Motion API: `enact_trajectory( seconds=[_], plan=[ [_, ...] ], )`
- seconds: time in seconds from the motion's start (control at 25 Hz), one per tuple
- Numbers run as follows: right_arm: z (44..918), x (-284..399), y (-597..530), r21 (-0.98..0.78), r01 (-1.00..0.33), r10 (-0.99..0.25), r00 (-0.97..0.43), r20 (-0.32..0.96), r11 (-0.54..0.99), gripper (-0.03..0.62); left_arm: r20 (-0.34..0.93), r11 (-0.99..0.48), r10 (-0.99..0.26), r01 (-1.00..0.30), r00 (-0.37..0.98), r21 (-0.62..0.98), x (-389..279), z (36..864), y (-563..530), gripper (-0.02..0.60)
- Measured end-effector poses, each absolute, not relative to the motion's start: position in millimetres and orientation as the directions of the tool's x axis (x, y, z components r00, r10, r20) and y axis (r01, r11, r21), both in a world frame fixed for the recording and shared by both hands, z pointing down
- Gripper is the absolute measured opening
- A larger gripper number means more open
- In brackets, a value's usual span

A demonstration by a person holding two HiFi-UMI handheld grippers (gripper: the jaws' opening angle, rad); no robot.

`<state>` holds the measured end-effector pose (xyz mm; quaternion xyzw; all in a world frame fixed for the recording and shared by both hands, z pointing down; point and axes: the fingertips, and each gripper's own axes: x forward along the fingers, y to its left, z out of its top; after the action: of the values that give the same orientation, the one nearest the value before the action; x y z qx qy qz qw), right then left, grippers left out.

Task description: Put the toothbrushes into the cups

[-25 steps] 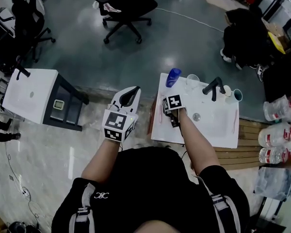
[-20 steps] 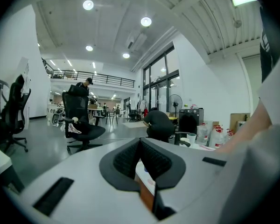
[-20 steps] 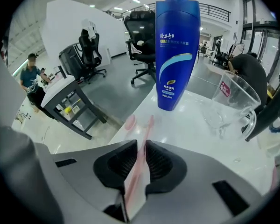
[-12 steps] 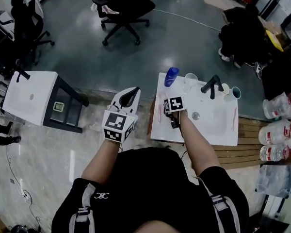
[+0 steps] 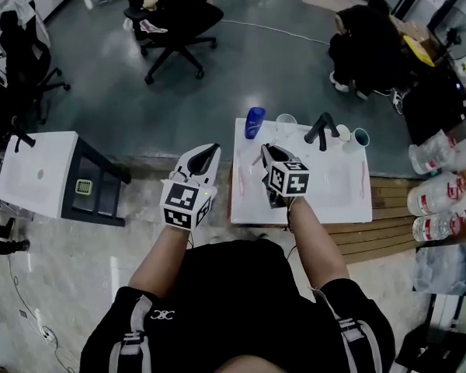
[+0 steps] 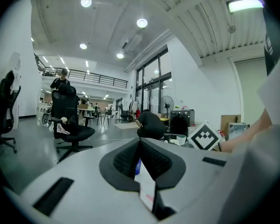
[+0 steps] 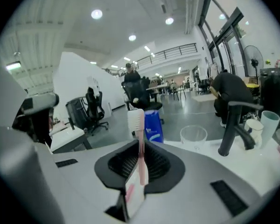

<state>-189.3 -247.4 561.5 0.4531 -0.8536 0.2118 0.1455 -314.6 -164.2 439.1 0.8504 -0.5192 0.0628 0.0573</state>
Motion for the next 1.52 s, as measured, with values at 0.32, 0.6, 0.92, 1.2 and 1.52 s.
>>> enact_trajectory(
  seconds=[0.32, 0.6, 0.92, 1.2, 1.52],
  plan=[
    [466.7, -143.9, -239.0, -0.183, -0.866, -0.847, -0.496, 0.191, 0.465, 0.054, 0.171, -0.508, -0.846, -0.861, 0.506, 0.034, -278.5, 440.9, -168.1, 0.012],
    [434.7, -106.7, -250.3, -0.177, -0.885, -0.887, -0.451, 0.099, 0.43, 0.054, 0.168, -0.513, -0.843, -0.858, 0.511, 0.035, -258.7, 438.5, -174.9, 0.012],
    [428.4, -74.4, -289.7, -0.173, -0.899, -0.91, -0.413, 0.036, 0.401, 0.054, 0.166, -0.484, -0.859, -0.874, 0.484, 0.046, -242.9, 436.4, -191.3, 0.012],
    [448.6, -69.4, -338.6, -0.144, -0.912, -0.918, -0.394, 0.052, 0.384, 0.054, 0.183, -0.429, -0.885, -0.903, 0.428, 0.041, -240.8, 438.4, -203.9, 0.012],
    [508.9, -69.3, -380.0, -0.153, -0.91, -0.9, -0.408, 0.151, 0.386, 0.054, 0.196, -0.336, -0.921, -0.941, 0.337, 0.038, -246.3, 438.2, -212.1, 0.012]
  ],
)
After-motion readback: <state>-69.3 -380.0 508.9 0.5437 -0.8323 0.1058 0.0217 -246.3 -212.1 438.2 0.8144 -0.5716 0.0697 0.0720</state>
